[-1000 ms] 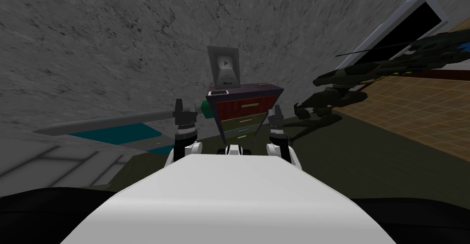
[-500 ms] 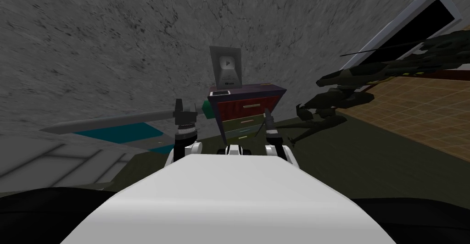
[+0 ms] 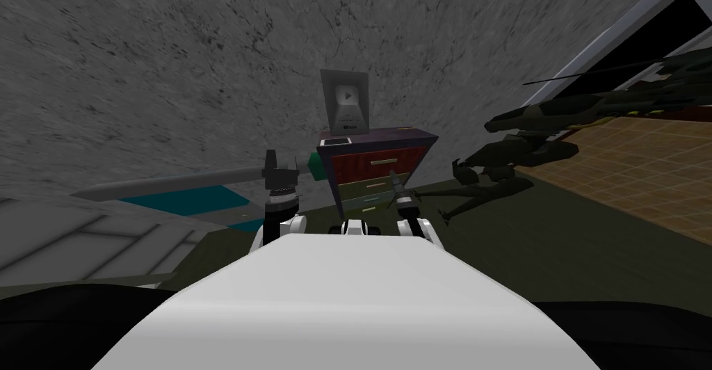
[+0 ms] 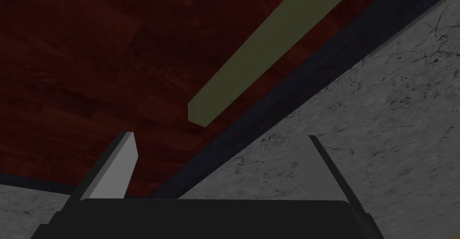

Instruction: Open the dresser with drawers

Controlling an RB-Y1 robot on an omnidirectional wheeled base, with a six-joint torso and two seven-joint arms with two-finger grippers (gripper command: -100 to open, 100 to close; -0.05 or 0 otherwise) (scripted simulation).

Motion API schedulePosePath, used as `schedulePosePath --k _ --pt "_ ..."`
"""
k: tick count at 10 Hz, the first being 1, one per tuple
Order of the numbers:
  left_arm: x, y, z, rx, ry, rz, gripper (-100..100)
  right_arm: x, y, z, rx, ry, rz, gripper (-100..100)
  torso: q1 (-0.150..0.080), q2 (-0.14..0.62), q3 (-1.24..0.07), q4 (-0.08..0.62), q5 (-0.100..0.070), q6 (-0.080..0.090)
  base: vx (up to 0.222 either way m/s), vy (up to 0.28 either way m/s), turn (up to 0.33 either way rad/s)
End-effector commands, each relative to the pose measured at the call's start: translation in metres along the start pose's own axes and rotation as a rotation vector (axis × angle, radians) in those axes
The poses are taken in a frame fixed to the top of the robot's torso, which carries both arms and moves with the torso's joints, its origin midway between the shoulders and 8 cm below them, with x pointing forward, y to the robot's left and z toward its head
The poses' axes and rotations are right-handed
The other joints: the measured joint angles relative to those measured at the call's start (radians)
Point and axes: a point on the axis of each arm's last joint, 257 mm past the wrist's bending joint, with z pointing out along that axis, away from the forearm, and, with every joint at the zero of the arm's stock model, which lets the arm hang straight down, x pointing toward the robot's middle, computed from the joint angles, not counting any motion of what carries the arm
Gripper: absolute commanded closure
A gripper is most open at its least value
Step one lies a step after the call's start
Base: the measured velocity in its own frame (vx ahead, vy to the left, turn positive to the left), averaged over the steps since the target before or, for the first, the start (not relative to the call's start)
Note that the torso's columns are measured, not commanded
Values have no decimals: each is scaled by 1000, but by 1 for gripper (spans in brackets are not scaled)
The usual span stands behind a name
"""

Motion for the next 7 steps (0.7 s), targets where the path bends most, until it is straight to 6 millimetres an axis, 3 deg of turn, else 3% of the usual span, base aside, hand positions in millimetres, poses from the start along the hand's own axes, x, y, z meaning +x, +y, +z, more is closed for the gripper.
schedulePosePath --k 1,2,4,5,6,7 --pt "0 0 0 0 0 0 0 20 -25 -2 75 57 -91 -100 0 0 0 0 0 0 17 17 24" --pt "0 0 0 0 0 0 0 37 -43 -6 128 99 -131 -100 0 0 0 0 0 0 24 19 40" --pt "0 0 0 0 0 0 0 38 -46 -7 137 108 -175 -100 0 0 0 0 0 0 13 10 11" --pt "0 0 0 0 0 0 0 55 -66 -12 191 152 -225 -100 -1 0 0 0 0 0 15 10 46" --pt "0 0 0 0 0 0 0 55 -68 -12 197 157 -256 -100 0 0 0 0 0 0 15 11 26" --pt "0 0 0 0 0 0 0 71 -83 -18 235 201 -300 -100 0 0 0 0 0 0 16 18 39"
